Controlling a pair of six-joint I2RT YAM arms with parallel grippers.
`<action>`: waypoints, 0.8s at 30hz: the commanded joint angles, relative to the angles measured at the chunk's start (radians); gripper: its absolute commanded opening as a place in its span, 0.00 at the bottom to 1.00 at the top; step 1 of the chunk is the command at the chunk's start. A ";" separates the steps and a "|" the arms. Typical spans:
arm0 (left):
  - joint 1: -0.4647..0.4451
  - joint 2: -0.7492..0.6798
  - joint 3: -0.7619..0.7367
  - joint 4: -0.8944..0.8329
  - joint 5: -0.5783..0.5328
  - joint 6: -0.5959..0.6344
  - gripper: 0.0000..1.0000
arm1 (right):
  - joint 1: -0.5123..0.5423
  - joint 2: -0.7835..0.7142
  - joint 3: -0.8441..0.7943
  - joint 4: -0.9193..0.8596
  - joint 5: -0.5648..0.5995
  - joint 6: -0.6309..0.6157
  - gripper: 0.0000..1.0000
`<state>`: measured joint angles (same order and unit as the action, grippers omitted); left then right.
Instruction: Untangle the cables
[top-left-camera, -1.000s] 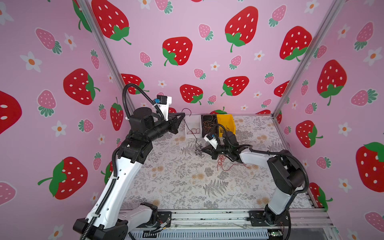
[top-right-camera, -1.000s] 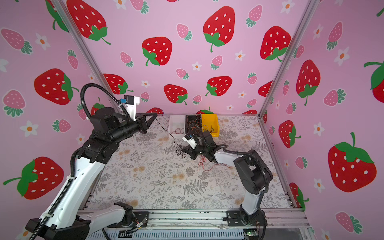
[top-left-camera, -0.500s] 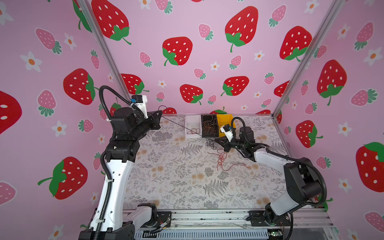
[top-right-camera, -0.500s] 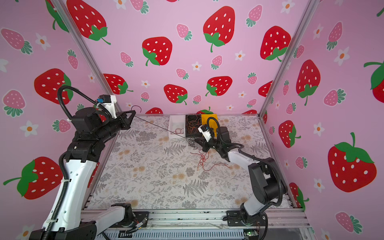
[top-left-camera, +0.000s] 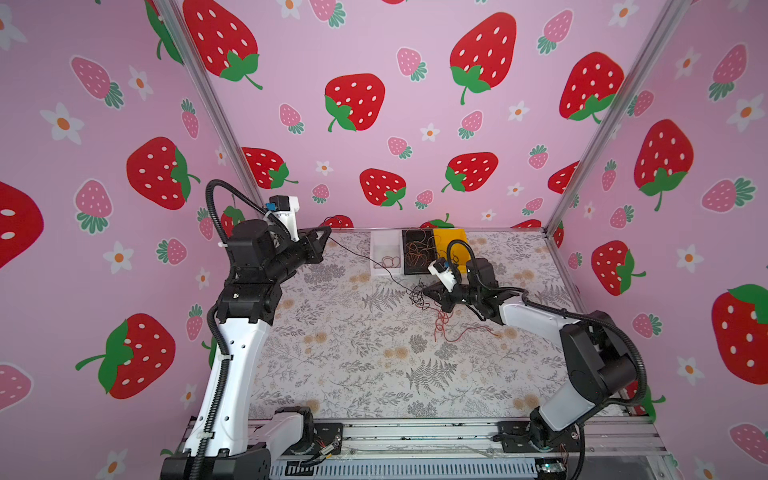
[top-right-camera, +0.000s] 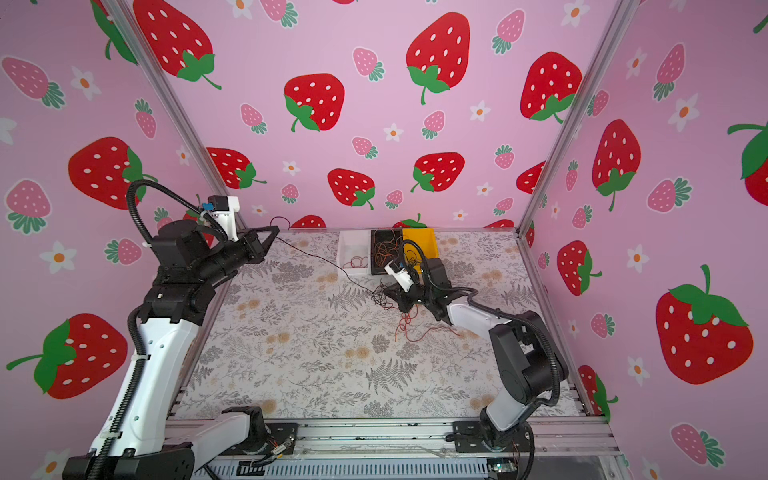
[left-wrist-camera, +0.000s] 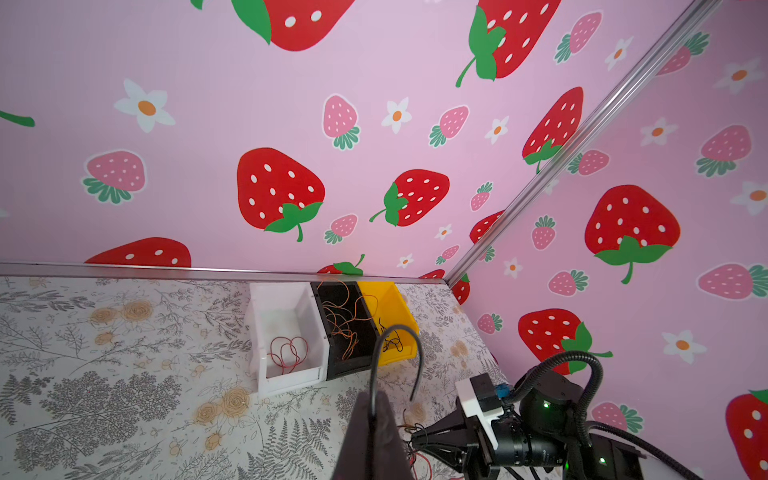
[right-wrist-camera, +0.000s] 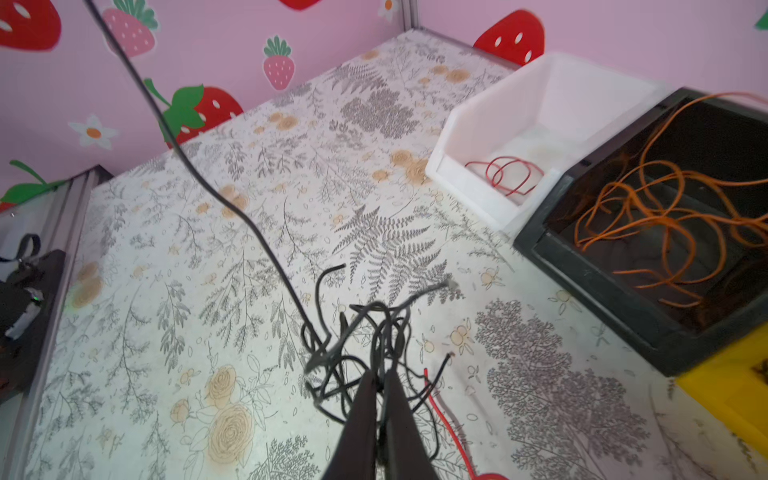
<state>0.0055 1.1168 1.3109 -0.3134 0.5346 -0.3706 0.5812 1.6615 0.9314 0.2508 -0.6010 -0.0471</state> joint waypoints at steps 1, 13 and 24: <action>-0.004 -0.036 -0.051 0.025 -0.007 0.002 0.00 | 0.015 0.052 0.017 -0.012 0.064 0.007 0.12; 0.004 -0.092 -0.115 -0.051 -0.168 0.069 0.00 | 0.061 0.146 0.238 -0.184 0.088 -0.121 0.46; 0.002 -0.068 -0.107 0.002 -0.087 0.049 0.00 | 0.264 0.256 0.260 -0.218 0.106 -0.475 0.51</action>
<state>0.0067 1.0603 1.2045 -0.3592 0.4084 -0.3187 0.8051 1.8721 1.1698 0.0460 -0.5022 -0.3573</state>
